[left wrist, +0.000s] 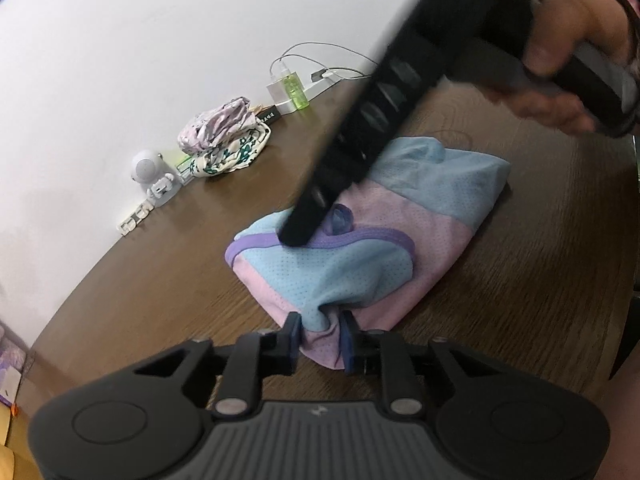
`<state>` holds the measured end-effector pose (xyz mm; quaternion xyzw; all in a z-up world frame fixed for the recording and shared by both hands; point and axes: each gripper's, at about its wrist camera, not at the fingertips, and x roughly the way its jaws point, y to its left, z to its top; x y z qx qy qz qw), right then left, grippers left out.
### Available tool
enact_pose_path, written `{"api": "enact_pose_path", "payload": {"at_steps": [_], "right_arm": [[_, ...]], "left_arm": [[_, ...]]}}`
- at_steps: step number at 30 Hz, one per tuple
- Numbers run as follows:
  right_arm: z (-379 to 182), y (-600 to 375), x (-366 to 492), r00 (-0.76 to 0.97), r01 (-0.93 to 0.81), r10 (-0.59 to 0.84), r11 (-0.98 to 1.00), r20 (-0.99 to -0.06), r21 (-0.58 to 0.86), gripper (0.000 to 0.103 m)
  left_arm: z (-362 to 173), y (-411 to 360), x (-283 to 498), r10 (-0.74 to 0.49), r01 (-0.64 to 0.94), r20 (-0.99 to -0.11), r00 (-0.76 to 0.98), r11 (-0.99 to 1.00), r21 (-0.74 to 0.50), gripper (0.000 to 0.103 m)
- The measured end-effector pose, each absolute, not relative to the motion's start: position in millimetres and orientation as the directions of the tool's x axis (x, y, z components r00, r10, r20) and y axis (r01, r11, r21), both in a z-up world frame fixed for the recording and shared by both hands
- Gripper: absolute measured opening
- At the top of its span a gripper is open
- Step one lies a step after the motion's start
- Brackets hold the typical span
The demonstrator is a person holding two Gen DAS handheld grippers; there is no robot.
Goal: Fold clothes
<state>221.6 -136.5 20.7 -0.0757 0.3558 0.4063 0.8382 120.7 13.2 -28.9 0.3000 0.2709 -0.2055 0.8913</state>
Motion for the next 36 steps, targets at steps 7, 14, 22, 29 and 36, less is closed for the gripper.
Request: {"api": "enact_pose_path", "payload": {"at_steps": [7,14,22,29,36], "right_arm": [[-7.2,-140.8,224.5,0.433,-0.725,0.582,0.678,-0.689,0.117,0.033],[-12.5,-149.6,217.6,0.459,-0.721,0.589,0.684,-0.665,0.108,0.033],[-13.3,-150.2,213.4,0.472,-0.722,0.594,0.684,-0.651,0.102,0.033],[-14.6,-149.6,211.5,0.483,-0.726,0.595,0.682,-0.642,0.087,0.034],[-14.7,-148.9,210.7,0.479,-0.724,0.607,0.681,-0.634,0.105,0.035]], "left_arm": [[-12.6,57.3,128.4,-0.327,0.515,-0.607,0.724,0.842,0.161,0.07],[-8.4,97.2,172.1,-0.472,0.334,-0.599,0.647,0.881,-0.334,0.071],[-24.0,104.0,199.9,-0.473,0.15,-0.635,0.611,0.856,-0.494,0.041],[-32.6,105.9,222.2,-0.522,0.108,-0.625,0.581,0.81,-0.577,0.025],[-33.7,99.7,230.4,-0.505,0.102,-0.643,0.575,0.824,-0.557,0.012]]}}
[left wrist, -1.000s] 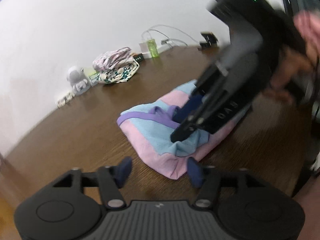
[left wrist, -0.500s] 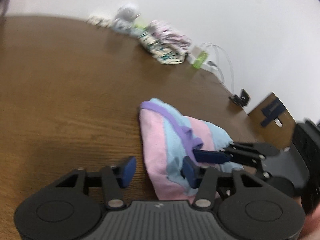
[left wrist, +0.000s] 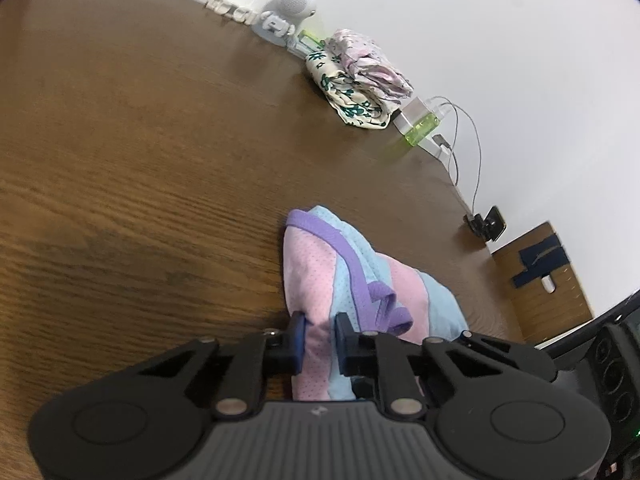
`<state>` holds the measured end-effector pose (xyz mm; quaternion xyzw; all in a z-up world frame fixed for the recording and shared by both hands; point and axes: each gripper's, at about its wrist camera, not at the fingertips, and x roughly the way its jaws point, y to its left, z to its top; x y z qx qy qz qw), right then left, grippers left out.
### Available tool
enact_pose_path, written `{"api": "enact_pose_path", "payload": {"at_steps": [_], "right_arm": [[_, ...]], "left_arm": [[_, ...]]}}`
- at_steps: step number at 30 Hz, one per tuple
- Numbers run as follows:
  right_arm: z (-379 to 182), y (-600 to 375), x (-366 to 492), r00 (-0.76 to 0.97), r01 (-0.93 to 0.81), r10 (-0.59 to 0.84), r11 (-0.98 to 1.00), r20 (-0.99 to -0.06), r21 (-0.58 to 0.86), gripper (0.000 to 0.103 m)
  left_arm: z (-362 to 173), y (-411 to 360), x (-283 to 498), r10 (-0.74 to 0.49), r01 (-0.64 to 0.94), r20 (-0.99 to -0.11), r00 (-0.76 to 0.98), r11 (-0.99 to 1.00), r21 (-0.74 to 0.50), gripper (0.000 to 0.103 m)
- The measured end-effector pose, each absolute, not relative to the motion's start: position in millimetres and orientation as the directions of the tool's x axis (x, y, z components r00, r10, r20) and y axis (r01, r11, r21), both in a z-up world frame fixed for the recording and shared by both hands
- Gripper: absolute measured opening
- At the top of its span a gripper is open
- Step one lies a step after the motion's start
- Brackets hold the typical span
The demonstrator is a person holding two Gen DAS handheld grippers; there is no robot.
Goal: Fold clothes
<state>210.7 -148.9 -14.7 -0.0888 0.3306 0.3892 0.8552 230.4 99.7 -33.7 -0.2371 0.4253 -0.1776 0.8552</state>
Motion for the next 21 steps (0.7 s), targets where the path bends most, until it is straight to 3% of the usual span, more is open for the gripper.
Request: {"api": "enact_pose_path", "payload": {"at_steps": [5,11,21], "right_arm": [[3.4,-169.8,210.4,0.491,-0.704,0.639,0.691,-0.592,0.163,0.036],[6.9,-201.3,217.0,0.541,-0.643,0.574,0.754,-0.615,0.138,0.037],[-17.4,-194.1,222.1,0.497,-0.654,0.584,0.738,-0.642,0.166,0.037]], "left_arm": [[-20.7,90.2,231.3,-0.434,0.177,-0.672,0.6,0.891,-0.417,0.011],[2.7,75.8,230.2,-0.282,0.274,-0.69,0.666,0.954,-0.126,0.011],[17.3,18.3,202.0,-0.104,0.385,-0.616,0.781,0.856,0.344,0.011]]}}
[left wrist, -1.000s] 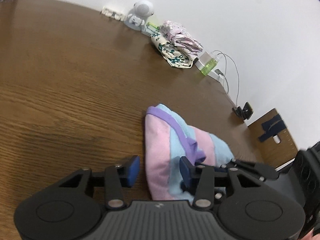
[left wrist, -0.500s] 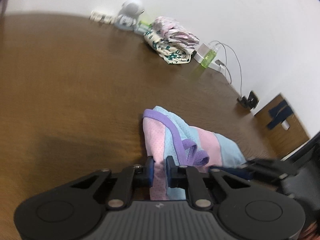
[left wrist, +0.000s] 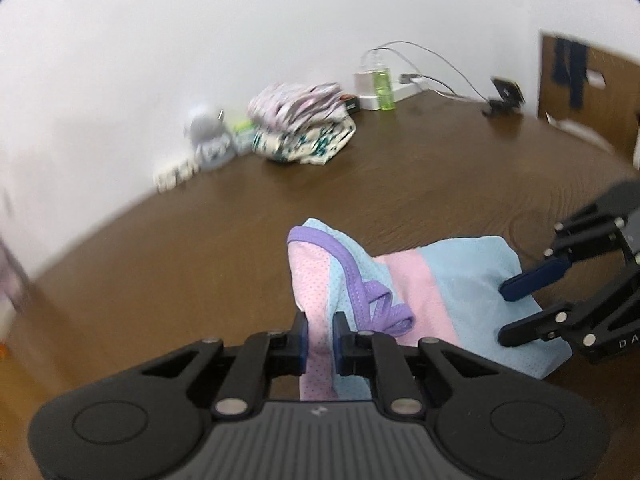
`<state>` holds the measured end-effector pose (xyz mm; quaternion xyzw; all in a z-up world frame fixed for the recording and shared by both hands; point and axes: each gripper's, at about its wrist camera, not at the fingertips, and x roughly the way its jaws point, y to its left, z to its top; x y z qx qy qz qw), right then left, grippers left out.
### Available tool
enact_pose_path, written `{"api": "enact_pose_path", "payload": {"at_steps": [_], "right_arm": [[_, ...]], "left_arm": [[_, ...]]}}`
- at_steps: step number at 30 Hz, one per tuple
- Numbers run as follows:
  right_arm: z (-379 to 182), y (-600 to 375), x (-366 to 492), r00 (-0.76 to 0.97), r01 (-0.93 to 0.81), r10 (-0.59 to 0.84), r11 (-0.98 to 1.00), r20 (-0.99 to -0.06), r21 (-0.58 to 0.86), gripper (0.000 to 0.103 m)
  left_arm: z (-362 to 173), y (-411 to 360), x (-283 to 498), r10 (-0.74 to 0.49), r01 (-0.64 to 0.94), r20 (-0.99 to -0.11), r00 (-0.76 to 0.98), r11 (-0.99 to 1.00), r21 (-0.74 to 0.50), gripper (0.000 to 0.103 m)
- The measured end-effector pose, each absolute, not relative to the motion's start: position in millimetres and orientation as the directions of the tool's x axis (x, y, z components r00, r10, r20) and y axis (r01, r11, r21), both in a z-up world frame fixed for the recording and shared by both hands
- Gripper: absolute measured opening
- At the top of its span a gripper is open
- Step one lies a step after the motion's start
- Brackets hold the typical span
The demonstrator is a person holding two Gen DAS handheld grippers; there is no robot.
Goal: Fold clothes
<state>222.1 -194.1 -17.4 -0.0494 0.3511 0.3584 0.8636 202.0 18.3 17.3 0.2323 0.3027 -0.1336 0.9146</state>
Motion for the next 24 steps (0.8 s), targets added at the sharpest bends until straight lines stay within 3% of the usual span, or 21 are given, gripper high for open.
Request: {"api": "enact_pose_path", "payload": {"at_steps": [5,10,19,24], "right_arm": [[-19.7,-192.3,218.5,0.489,-0.657,0.618,0.725,-0.615,0.206,0.037],[-21.0,-204.1,215.1,0.488,-0.657,0.638,0.718,-0.596,0.23,0.032],[-12.9,-250.5,199.3,0.502,-0.632,0.624,0.737,-0.598,0.239,0.034],[-19.8,-251.8,200.9,0.494,-0.619,0.624,0.741,-0.605,0.259,0.034]], "left_arm": [[15.9,-35.9,175.3,-0.068,0.414,-0.52,0.852,0.696,0.587,0.011],[-11.2,-80.2,152.7,-0.066,0.449,-0.504,0.861,0.565,0.692,0.01],[-25.9,-98.0,139.5,-0.046,0.432,-0.487,0.872,0.54,0.723,0.011],[-38.4,-111.6,120.2,-0.041,0.407,-0.434,0.9,0.434,0.804,0.011]]}}
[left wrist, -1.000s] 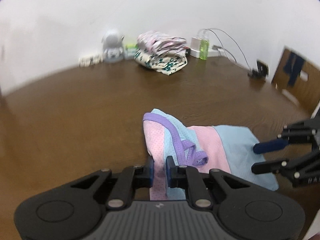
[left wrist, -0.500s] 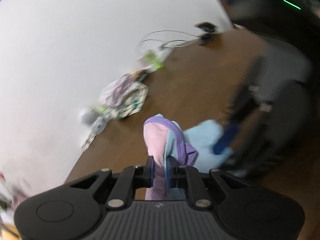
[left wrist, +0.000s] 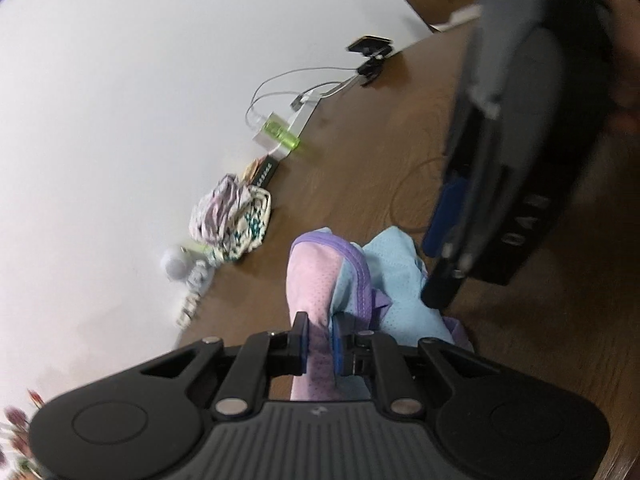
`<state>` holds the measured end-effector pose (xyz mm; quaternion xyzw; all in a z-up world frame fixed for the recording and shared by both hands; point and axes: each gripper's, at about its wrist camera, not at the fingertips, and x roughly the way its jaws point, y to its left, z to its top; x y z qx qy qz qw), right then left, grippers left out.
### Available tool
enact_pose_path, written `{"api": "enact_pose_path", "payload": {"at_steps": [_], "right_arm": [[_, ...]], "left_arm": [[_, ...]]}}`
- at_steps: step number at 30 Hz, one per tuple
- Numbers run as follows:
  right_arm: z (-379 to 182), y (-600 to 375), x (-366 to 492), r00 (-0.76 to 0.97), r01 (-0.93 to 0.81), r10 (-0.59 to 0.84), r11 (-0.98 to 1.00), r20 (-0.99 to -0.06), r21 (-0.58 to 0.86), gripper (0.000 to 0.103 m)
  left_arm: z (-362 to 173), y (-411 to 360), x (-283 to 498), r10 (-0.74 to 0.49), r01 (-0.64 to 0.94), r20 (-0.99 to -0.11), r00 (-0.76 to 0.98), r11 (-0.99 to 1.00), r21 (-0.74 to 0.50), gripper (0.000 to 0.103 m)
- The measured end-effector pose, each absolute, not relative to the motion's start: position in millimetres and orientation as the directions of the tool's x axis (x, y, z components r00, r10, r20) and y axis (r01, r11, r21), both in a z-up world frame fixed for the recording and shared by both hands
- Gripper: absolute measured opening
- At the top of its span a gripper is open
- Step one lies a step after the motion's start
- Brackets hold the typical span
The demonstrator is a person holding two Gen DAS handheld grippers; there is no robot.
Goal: Fold clothes
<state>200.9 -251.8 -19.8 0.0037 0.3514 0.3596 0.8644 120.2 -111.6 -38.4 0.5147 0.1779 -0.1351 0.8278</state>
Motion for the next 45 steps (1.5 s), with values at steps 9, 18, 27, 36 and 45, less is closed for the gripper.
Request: {"api": "enact_pose_path", "payload": {"at_steps": [9,18,27,36,45], "right_arm": [[-20.2,-245.7,200.4,0.491,-0.618,0.618,0.744,-0.614,0.254,0.034],[-16.1,-255.2,198.1,0.499,-0.593,0.607,0.76,-0.619,0.267,0.035],[1.8,-284.7,197.6,0.552,-0.527,0.597,0.791,-0.581,0.312,0.037],[-9.4,-230.9,177.7,0.463,-0.635,0.591,0.741,-0.66,0.218,0.037],[-10.9,-223.8,171.4,0.455,-0.657,0.592,0.728,-0.665,0.199,0.034]], "left_arm": [[-55.9,-126.2,98.3,-0.086,0.459,-0.462,0.883,0.364,0.811,0.011],[-61.4,-127.9,93.1,-0.11,0.494,-0.492,0.864,0.381,0.781,0.033],[-11.9,-77.1,91.9,-0.199,0.508,-0.51,0.837,0.627,0.59,0.045],[-25.6,-70.8,90.6,-0.213,0.564,-0.558,0.802,0.579,0.589,0.048],[-20.7,-80.2,108.0,-0.22,0.594,-0.596,0.772,0.582,0.555,0.007]]}}
